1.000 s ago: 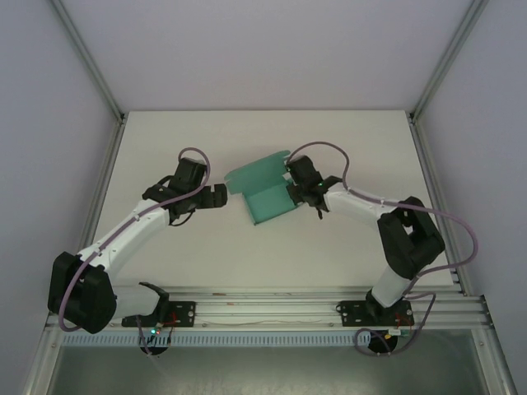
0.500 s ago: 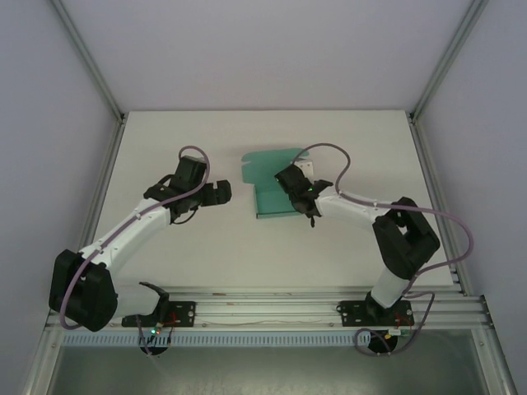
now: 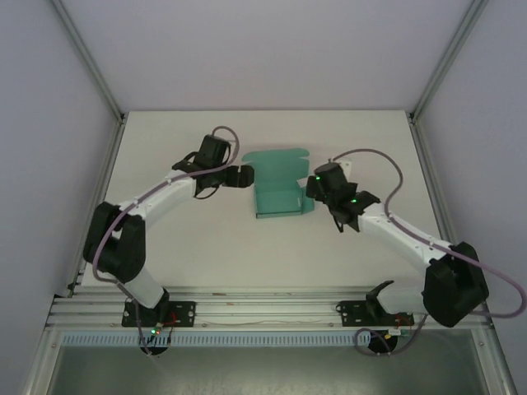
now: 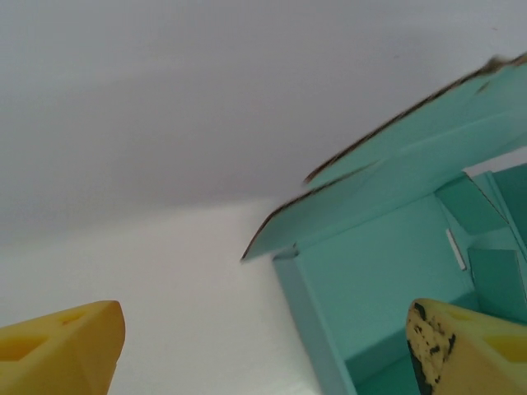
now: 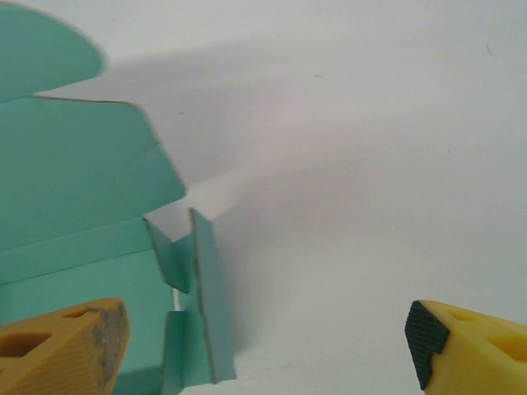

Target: Assemble paper box

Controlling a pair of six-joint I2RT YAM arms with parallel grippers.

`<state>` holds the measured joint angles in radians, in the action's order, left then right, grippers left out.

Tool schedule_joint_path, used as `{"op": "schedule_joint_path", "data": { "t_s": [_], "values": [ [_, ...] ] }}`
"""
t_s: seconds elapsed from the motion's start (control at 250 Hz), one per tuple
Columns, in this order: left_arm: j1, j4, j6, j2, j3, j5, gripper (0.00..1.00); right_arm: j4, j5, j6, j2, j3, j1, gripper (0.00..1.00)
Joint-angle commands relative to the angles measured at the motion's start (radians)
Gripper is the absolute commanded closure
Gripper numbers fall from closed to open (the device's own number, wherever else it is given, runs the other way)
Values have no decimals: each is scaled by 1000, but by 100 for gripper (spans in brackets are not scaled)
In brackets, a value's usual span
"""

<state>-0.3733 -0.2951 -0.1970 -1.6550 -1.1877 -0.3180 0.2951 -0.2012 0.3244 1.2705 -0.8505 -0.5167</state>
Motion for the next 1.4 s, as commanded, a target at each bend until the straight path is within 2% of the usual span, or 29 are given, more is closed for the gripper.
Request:
{"op": "schedule_joint_path", "data": {
  "t_s": [0.0, 0.092, 0.196, 0.268, 0.308, 0.528, 0.652, 0.779, 0.975, 1.067, 1.211, 1.399],
  "values": [
    [0, 103, 244, -39, -28, -115, 12, -14, 177, -5, -51, 51, 75, 12],
    [37, 153, 283, -101, -54, -173, 11, -2, 231, -20, -72, 64, 118, 12],
    [61, 151, 299, -187, -121, -363, 12, -15, 261, -38, -68, 76, 136, 12],
    [59, 165, 318, -222, -144, -433, 18, -27, 285, -44, -44, 74, 148, 12],
    [60, 182, 314, -234, -148, -431, 22, -31, 289, -41, -28, 72, 155, 12],
    [60, 262, 310, -242, -136, -482, 62, -41, 339, -61, 48, 49, 170, 12],
    [58, 281, 322, -194, -104, -521, 82, -6, 321, -82, 55, 33, 176, 12],
    [57, 287, 355, -114, -54, -508, 100, 37, 309, -89, 10, 33, 198, 11],
    [43, 198, 482, 24, -35, -488, 100, 42, 344, -58, -93, 50, 291, 9],
    [25, 159, 543, 93, -20, -467, 100, 36, 483, -35, -113, 45, 383, 9],
    [-1, 143, 584, 176, 21, -463, 100, -40, 835, 31, -101, 46, 547, 13],
    [-42, 120, 620, 220, 37, -392, 100, -54, 1208, -19, 32, -31, 568, 28]
  ]
}}
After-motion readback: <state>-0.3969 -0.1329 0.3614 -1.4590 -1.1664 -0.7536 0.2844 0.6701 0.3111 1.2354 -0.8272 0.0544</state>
